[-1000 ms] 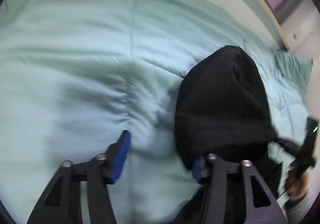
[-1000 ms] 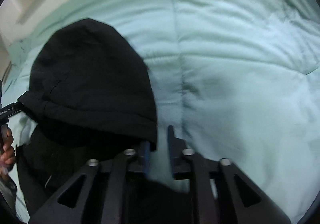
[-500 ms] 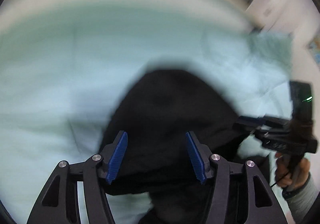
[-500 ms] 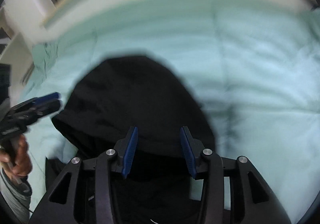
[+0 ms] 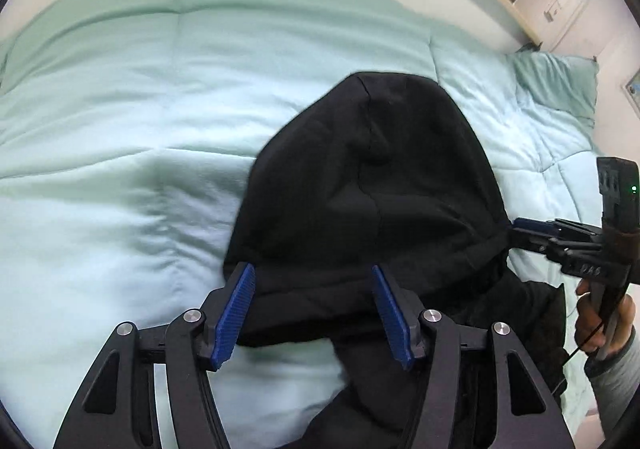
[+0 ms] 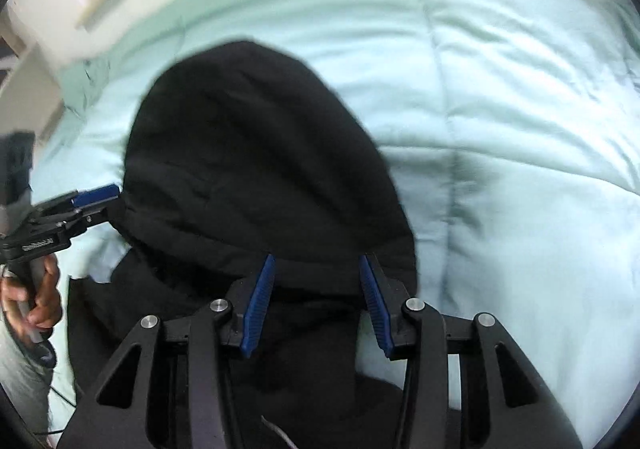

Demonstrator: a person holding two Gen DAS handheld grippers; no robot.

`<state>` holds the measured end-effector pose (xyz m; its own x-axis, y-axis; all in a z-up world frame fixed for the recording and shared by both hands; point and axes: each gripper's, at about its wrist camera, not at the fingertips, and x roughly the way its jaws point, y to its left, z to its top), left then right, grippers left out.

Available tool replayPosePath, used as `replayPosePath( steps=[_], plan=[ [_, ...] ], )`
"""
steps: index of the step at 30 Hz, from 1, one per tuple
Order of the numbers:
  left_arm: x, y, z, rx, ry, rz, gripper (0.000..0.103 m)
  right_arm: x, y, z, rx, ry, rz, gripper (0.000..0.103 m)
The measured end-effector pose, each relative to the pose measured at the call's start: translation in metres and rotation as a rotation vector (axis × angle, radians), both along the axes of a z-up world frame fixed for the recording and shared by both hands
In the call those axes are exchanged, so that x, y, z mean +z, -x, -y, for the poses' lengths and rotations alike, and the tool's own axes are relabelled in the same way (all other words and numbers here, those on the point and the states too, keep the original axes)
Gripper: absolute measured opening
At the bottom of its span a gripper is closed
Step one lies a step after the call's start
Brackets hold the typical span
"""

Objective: Fold large clothes

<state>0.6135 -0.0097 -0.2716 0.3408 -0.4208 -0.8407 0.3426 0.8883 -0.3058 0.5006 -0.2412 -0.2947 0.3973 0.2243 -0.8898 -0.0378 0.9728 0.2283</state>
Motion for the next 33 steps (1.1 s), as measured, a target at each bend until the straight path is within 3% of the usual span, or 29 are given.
replayPosePath(
  steps=[2, 3, 4, 6, 14, 16, 18, 21, 26, 31, 33],
  plan=[
    [-0.017, -0.011, 0.0, 0.044, -0.031, -0.022, 0.075, -0.009, -0.003, 0.002, -0.044, 0.032, -0.014, 0.048],
    [-0.028, -0.013, 0.0, 0.054, -0.047, -0.052, 0.075, -0.027, -0.011, 0.0, -0.058, 0.045, -0.07, 0.048],
    [-0.047, -0.021, 0.001, 0.063, -0.049, -0.107, 0.078, -0.04, -0.015, -0.004, -0.05, 0.051, -0.101, 0.048],
    [-0.058, -0.024, -0.002, 0.081, -0.019, -0.121, 0.081, -0.059, -0.018, -0.009, -0.042, 0.06, -0.128, 0.048],
    [-0.003, 0.006, -0.044, 0.028, 0.086, -0.015, 0.081, -0.013, -0.007, 0.01, 0.029, -0.032, -0.075, 0.048],
    [0.013, -0.001, -0.045, 0.003, 0.112, 0.008, 0.081, -0.001, -0.003, 0.022, 0.044, -0.047, -0.05, 0.051],
    [0.029, -0.019, -0.039, -0.022, 0.127, 0.022, 0.081, 0.008, -0.009, 0.023, 0.058, -0.043, -0.024, 0.063],
    [0.025, -0.056, -0.039, -0.118, 0.242, -0.056, 0.081, 0.012, -0.033, 0.027, 0.1, -0.05, -0.005, 0.066],
    [0.0, -0.101, 0.001, -0.197, 0.298, -0.209, 0.081, 0.003, -0.071, 0.02, 0.167, -0.133, -0.038, 0.066],
    [-0.014, -0.107, 0.026, -0.189, 0.281, -0.196, 0.08, -0.009, -0.113, -0.002, 0.216, -0.131, -0.072, 0.066],
    [-0.012, -0.105, 0.029, -0.193, 0.288, -0.181, 0.073, -0.014, -0.119, -0.008, 0.234, -0.136, -0.086, 0.068]
  ],
)
